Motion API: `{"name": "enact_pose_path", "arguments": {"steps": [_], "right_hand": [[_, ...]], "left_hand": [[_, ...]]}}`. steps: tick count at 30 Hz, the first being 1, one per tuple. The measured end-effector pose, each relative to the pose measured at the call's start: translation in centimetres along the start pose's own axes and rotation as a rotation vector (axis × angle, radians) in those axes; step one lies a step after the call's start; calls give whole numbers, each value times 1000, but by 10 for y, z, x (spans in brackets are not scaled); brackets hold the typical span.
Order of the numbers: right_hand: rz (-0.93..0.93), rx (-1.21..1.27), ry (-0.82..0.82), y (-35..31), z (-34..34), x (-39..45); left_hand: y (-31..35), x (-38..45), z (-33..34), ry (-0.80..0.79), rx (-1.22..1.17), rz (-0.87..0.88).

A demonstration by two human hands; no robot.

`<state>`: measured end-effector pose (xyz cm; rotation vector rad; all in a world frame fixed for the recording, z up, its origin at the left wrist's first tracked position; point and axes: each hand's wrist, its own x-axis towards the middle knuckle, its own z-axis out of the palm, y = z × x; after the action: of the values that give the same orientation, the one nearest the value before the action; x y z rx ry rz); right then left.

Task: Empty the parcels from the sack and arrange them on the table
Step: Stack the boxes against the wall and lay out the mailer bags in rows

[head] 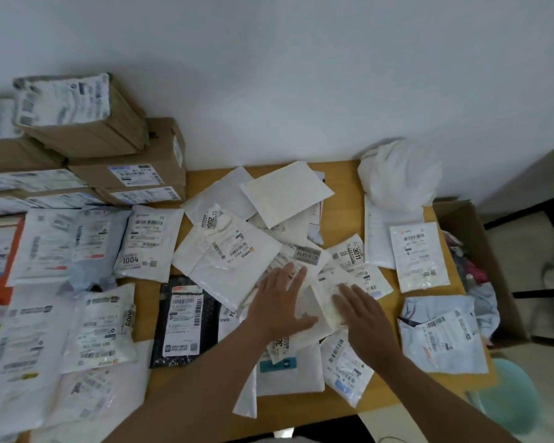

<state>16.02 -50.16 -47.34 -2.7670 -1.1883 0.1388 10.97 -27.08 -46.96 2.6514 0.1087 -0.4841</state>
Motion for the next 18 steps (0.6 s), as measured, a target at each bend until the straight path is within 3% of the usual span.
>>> {"name": "enact_pose_path", "arguments": {"steps": [3, 7, 9, 13, 16, 18], "right_hand": [[-119, -121, -155, 9, -5, -6], [-102, -149, -472, 27, -12, 2], [-67, -1, -448, 35, -22, 22], [327, 352, -171, 42, -48, 97], [628, 661, -192, 43, -44, 170], [641, 640, -163, 39, -33, 210]], "left_hand": [[5, 5, 0, -51, 143, -32], [13, 11, -1, -17, 182, -60], [17, 12, -1, 33, 160, -44], [21, 11, -5, 244, 120, 15], [24, 19, -18, 377, 97, -18], [21, 31, -30, 371, 109, -117]]}}
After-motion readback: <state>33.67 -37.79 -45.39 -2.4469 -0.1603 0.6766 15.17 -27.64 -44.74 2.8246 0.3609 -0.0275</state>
